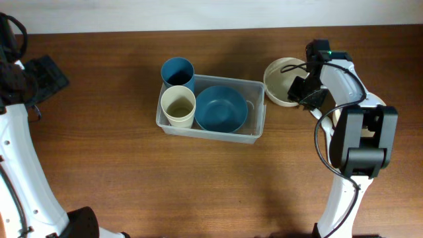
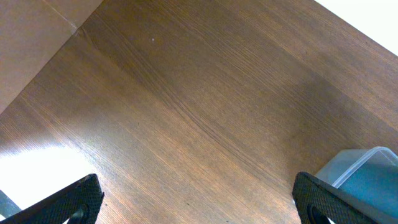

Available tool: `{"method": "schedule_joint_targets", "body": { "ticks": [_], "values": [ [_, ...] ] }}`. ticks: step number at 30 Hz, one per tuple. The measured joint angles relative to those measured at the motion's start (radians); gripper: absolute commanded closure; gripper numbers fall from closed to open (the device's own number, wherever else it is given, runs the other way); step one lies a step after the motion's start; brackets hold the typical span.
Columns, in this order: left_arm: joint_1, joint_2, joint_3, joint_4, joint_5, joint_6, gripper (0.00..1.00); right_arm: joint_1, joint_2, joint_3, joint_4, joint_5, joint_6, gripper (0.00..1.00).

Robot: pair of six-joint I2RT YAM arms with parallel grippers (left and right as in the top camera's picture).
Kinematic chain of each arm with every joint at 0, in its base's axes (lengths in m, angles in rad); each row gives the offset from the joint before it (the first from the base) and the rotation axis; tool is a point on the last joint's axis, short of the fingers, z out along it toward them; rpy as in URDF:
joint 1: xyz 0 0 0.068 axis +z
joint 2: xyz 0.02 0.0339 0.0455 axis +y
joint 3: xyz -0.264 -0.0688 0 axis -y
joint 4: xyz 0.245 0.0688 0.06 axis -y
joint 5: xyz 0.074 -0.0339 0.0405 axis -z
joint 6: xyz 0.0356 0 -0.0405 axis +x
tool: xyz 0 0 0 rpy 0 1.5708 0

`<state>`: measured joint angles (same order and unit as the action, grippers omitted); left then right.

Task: Pack container
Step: 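Move the right gripper to the back beige bowl and grasp its rim, then lift the beige bowl and carry it over the blue bowl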

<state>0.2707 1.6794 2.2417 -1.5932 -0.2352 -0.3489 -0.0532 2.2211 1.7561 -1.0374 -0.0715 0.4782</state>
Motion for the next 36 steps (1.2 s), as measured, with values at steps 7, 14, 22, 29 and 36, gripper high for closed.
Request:
{"method": "schedule_joint_targets", "body": {
  "ticks": [7,14,22,29,36],
  "values": [
    [0.000,0.000,0.000,0.000,0.000,0.000,0.01,-0.004,0.013,0.003,0.014,-0.004,0.014,0.96],
    [0.000,0.000,0.000,0.000,0.000,0.000,0.00,-0.011,0.039,0.021,0.018,-0.043,0.016,0.96],
    [0.000,0.000,0.000,0.000,0.000,0.000,0.01,-0.019,0.041,0.021,0.021,-0.058,0.016,0.96],
    [0.000,0.000,0.000,0.000,0.000,0.000,0.00,-0.080,0.061,0.051,-0.015,-0.109,-0.021,0.96],
    [0.000,0.000,0.000,0.000,0.000,0.000,0.00,-0.176,0.090,0.167,-0.121,-0.127,-0.115,0.96]
  ]
}}
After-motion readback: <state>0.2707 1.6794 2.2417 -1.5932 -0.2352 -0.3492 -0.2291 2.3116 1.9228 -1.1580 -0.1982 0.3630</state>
